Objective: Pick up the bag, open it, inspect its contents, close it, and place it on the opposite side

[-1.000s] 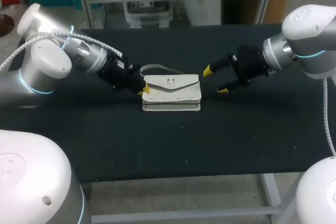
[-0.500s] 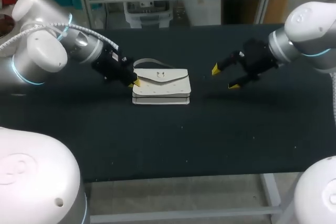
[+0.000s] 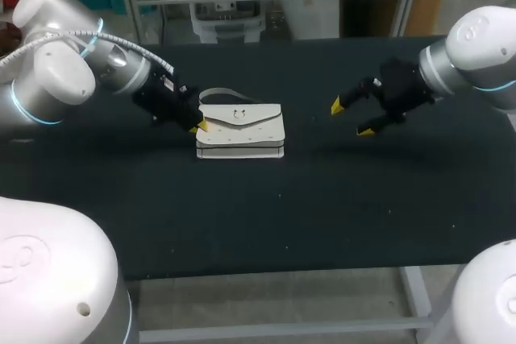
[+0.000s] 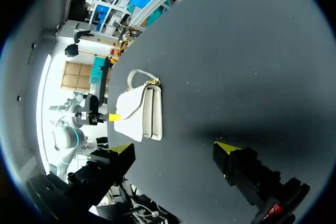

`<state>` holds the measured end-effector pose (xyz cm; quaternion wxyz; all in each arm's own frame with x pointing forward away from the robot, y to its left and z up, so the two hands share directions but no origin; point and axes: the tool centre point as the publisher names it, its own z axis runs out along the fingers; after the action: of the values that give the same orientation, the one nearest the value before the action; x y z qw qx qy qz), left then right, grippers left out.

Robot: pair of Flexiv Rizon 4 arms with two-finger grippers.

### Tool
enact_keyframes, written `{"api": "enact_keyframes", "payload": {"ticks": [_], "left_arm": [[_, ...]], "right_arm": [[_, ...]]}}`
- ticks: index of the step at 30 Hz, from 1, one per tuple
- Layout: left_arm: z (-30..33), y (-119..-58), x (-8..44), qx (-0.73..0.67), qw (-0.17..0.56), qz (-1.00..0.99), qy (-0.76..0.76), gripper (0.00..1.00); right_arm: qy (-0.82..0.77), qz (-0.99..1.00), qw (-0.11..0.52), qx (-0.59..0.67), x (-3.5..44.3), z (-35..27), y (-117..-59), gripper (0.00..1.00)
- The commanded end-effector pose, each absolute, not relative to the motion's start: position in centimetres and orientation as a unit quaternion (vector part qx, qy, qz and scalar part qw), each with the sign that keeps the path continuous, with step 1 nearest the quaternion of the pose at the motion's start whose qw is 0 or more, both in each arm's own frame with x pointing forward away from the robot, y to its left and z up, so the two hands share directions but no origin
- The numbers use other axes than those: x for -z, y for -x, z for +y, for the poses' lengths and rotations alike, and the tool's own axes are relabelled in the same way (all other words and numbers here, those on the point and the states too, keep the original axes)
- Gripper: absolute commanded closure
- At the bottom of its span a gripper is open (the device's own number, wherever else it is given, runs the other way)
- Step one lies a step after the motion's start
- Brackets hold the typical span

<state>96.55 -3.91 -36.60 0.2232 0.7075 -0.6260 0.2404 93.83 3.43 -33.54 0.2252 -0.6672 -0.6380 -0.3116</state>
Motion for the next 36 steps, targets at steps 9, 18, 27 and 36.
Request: {"api": "enact_keyframes", "payload": {"ticks": [9,18,27,36], "left_arm": [[-4.0,-96.8,36.8,-0.240,0.224,-0.626,-0.707,1.00],[-4.0,-96.8,36.8,-0.240,0.224,-0.626,-0.707,1.00],[-1.3,-98.0,36.0,-0.259,0.200,-0.653,-0.683,1.00],[3.6,-100.3,35.8,-0.255,0.154,-0.667,-0.683,1.00]], "right_arm": [[0.683,-0.633,0.204,0.302,33.3,3.5,-94.1,0.00],[0.693,-0.624,0.202,0.300,33.3,3.4,-94.1,0.00],[0.667,-0.664,0.219,0.260,33.8,0.9,-94.7,0.00],[0.694,-0.671,0.162,0.206,32.0,-5.9,-97.3,0.00]]}}
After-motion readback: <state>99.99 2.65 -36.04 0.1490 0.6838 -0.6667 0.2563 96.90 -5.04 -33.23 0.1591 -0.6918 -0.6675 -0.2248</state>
